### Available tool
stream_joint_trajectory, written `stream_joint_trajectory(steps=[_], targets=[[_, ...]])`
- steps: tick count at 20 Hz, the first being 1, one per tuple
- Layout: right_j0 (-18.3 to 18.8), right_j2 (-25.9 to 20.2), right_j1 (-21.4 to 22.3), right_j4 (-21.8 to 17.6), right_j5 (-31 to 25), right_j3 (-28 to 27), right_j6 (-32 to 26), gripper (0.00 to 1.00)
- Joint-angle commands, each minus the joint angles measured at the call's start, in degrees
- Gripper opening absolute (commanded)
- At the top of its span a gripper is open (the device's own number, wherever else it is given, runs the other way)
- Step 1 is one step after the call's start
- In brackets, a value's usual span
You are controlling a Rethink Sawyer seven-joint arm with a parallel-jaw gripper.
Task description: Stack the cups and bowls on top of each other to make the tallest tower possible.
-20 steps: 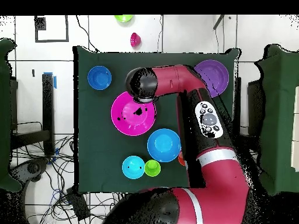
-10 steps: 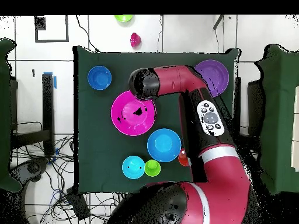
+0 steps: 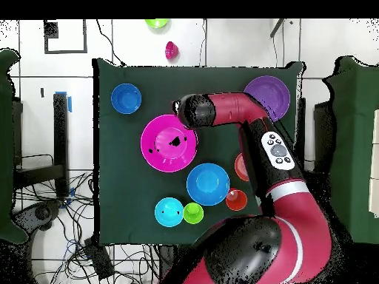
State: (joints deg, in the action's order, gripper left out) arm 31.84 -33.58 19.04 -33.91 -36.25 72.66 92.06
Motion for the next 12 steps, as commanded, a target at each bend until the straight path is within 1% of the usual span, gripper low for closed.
stream_joint_trajectory(steps=[1,3,5,6,7,8,9,10,12], targets=[[-0.15,-6.50,-3.35,-7.09,-6.13,2.44,-30.59,1.00],[-0.57,-7.25,-4.47,-5.30,-10.64,0.30,-33.20,1.00],[-1.88,-6.01,-3.40,-3.52,-12.69,-1.14,-29.67,1.00],[-2.94,-5.36,-2.99,-2.88,-14.97,-2.43,-29.37,1.00],[-3.67,-5.50,-2.96,-2.50,-17.18,-3.95,-30.80,1.00],[-4.55,-5.91,-2.91,-2.50,-19.95,-5.76,-33.67,1.00],[-5.20,-7.25,-3.37,-2.97,-22.99,-7.72,-39.53,1.00],[-6.07,-8.63,-4.34,-3.61,-27.42,-10.12,-47.01,1.00],[-7.52,-10.06,-5.40,-4.91,-33.74,-13.41,-56.73,1.00]])
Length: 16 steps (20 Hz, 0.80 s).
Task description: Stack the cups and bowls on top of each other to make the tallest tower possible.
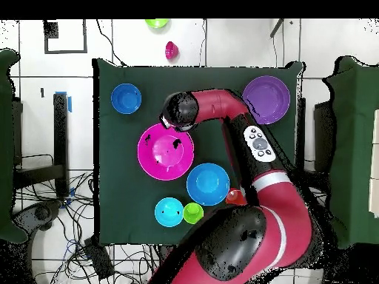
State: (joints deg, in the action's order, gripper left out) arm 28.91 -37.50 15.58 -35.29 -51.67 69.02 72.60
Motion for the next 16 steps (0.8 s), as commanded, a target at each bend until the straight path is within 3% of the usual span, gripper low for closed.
stream_joint_trajectory(steps=[1,6,10,13,16], targets=[[-4.78,-5.85,-1.33,-3.67,-18.78,-9.86,-36.69,1.00],[-5.81,-3.70,0.37,-1.88,-18.81,-11.12,-25.38,1.00],[-7.08,-1.45,-1.85,0.84,-18.99,-14.54,-13.95,1.00],[-7.18,-1.42,-4.30,3.43,-20.96,-17.27,-12.37,1.00],[-6.24,-1.05,-4.05,5.97,-21.41,-15.76,-11.87,1.00]])
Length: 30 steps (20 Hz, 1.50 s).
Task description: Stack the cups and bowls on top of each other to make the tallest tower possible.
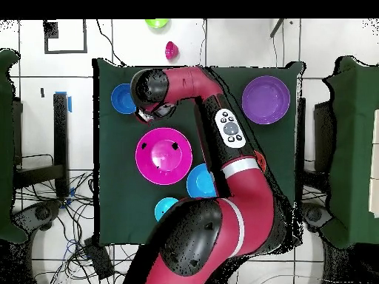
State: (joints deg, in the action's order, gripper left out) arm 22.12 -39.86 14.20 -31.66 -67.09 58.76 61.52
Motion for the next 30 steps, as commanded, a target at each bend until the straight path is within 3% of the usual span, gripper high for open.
stream_joint_trajectory(steps=[1,6,9,12,21,22,24,26,27,30], targets=[[0.98,1.53,-2.29,3.31,-5.77,-4.40,-0.09,1.00],[2.71,2.58,-0.37,6.80,-3.61,0.74,2.06,1.00],[2.77,4.85,4.64,8.12,-1.65,6.71,8.13,1.00],[1.93,6.11,8.21,10.63,-3.19,10.01,12.39,1.00],[1.45,7.49,9.49,14.80,-3.36,12.47,12.08,1.00],[1.30,7.85,9.57,14.12,-2.69,12.12,11.32,1.00],[0.26,8.84,10.95,8.59,2.26,10.08,6.52,1.00],[0.52,8.52,11.53,4.36,9.61,10.46,2.28,1.00],[1.46,6.99,11.53,3.09,13.56,11.50,-1.18,1.00],[4.00,4.57,10.71,2.54,17.27,13.81,-4.56,1.00]])
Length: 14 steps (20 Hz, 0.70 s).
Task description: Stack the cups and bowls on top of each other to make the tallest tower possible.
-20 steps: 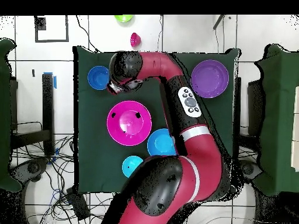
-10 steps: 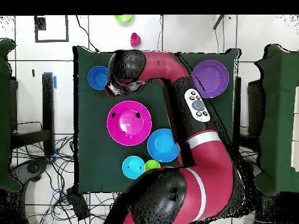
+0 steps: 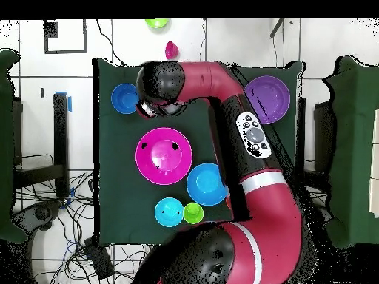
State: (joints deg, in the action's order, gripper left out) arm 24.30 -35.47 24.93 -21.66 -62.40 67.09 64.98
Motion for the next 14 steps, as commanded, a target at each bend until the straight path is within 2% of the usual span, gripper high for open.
stream_joint_trajectory(steps=[1,5,8,11,14], targets=[[2.73,-0.19,-0.60,-6.79,12.67,6.09,-7.68,1.00],[6.38,-1.94,-3.64,-3.33,12.26,7.55,-7.87,1.00],[8.44,-2.04,-2.70,-1.63,11.85,10.61,-6.00,1.00],[8.14,3.01,6.27,0.53,10.68,16.19,6.74,1.00],[8.44,6.11,18.89,5.65,9.98,27.69,16.35,1.00]])
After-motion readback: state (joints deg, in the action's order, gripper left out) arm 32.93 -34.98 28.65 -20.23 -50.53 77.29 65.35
